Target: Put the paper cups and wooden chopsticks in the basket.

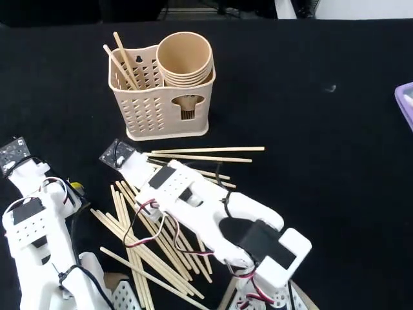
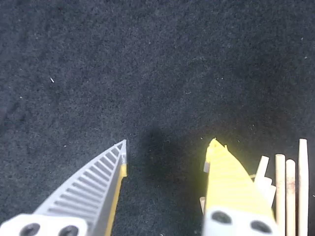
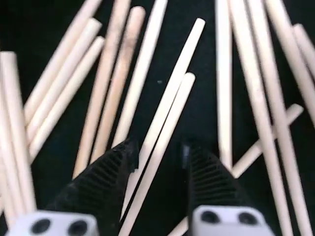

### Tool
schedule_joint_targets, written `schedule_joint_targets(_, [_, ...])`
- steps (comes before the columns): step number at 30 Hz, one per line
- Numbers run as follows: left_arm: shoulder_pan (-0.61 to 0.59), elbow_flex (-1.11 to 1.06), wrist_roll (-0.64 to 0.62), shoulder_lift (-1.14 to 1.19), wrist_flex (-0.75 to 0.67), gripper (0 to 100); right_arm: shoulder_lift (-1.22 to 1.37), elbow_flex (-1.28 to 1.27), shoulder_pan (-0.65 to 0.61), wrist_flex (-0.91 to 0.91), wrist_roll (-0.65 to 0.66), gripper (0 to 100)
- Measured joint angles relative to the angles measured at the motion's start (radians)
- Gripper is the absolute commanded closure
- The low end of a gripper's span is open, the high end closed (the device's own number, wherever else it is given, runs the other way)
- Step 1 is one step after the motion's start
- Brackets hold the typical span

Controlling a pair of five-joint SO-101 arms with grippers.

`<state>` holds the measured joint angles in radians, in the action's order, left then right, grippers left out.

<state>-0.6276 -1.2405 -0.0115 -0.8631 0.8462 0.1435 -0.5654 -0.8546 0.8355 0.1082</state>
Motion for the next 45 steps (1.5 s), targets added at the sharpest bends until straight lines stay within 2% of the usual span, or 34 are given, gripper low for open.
schedule_joint_targets(2, [0.0, 0.0, 0.0, 0.0, 0.0, 74, 0.005, 0.011, 0.002, 0.02, 0.0, 99.2])
schedule_joint_targets(13, [0.0, 0.0, 0.0, 0.0, 0.0, 74, -0.052, 0.011, 0.034, 0.147, 0.02, 98.8])
schedule_joint_targets(23, [0.0, 0.0, 0.0, 0.0, 0.0, 74, -0.585, 0.012, 0.04, 0.344, 0.04, 98.8])
schedule_joint_targets(27, [0.0, 0.0, 0.0, 0.0, 0.0, 74, -0.773, 0.12, 0.086, 0.35, 0.086, 98.7])
schedule_joint_targets(30, [0.0, 0.0, 0.0, 0.0, 0.0, 74, -0.835, 0.201, 0.153, 0.206, 0.094, 98.8])
schedule_joint_targets(33, [0.0, 0.0, 0.0, 0.0, 0.0, 74, -0.83, 0.216, 0.21, -0.049, 0.084, 98.8])
schedule_joint_targets(37, [0.0, 0.0, 0.0, 0.0, 0.0, 74, -0.766, 0.216, 0.215, -0.416, -0.034, 98.8])
schedule_joint_targets(40, [0.0, 0.0, 0.0, 0.0, 0.0, 74, -0.68, 0.229, 0.219, -0.651, -0.06, 98.8])
schedule_joint_targets(45, [0.0, 0.0, 0.0, 0.0, 0.0, 74, -0.496, 0.382, 0.242, -0.798, -0.051, 98.8])
